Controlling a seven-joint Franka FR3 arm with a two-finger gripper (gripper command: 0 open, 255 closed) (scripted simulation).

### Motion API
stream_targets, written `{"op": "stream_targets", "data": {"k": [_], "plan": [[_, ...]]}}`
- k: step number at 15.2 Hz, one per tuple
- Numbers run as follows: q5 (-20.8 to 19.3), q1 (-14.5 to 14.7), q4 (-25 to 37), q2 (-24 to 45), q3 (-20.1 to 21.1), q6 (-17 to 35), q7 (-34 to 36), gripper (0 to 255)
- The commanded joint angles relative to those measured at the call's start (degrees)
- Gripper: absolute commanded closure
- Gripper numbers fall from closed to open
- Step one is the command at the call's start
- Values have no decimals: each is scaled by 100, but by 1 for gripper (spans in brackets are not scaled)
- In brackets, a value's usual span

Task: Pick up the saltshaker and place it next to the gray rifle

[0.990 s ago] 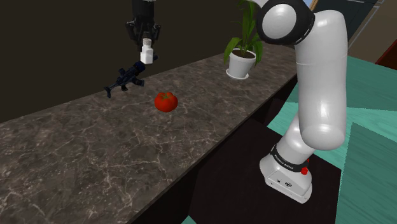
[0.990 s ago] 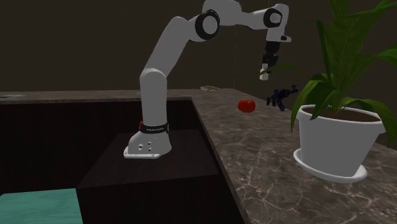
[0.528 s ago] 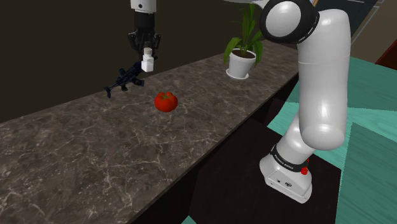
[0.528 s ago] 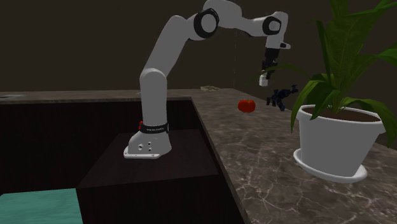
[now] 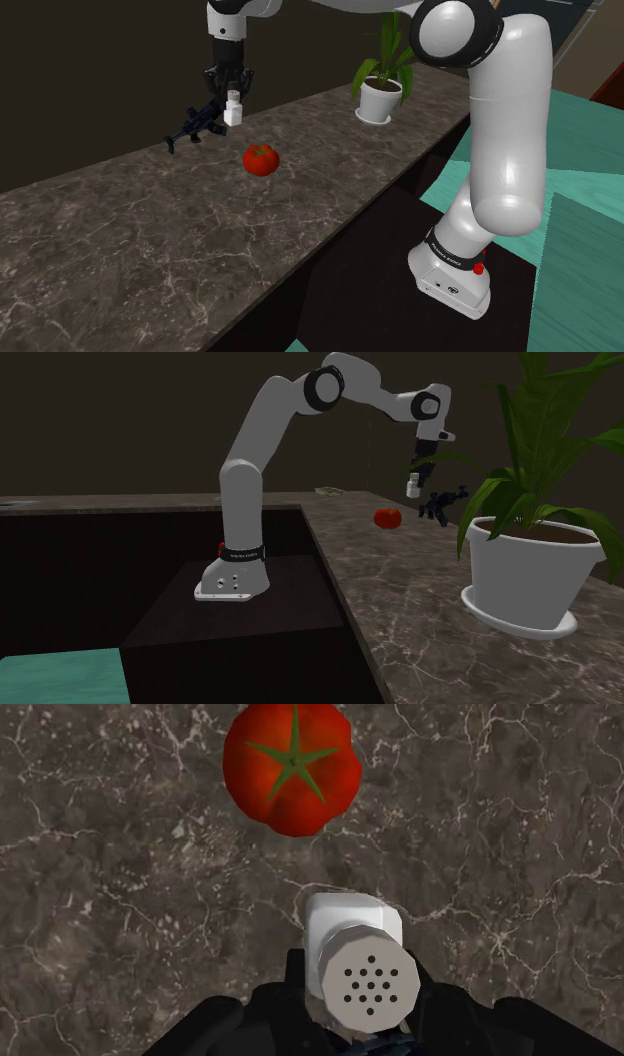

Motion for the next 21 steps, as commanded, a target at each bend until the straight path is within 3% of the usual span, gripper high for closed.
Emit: {"op": "stream_targets", "data": {"k": [1, 18, 21], "plan": [[3, -2, -175, -7, -1, 169, -19, 255], [23, 5, -1077, 300, -7, 1371, -146, 255], [23, 5, -1078, 300, -7, 1372, -146, 255]]}}
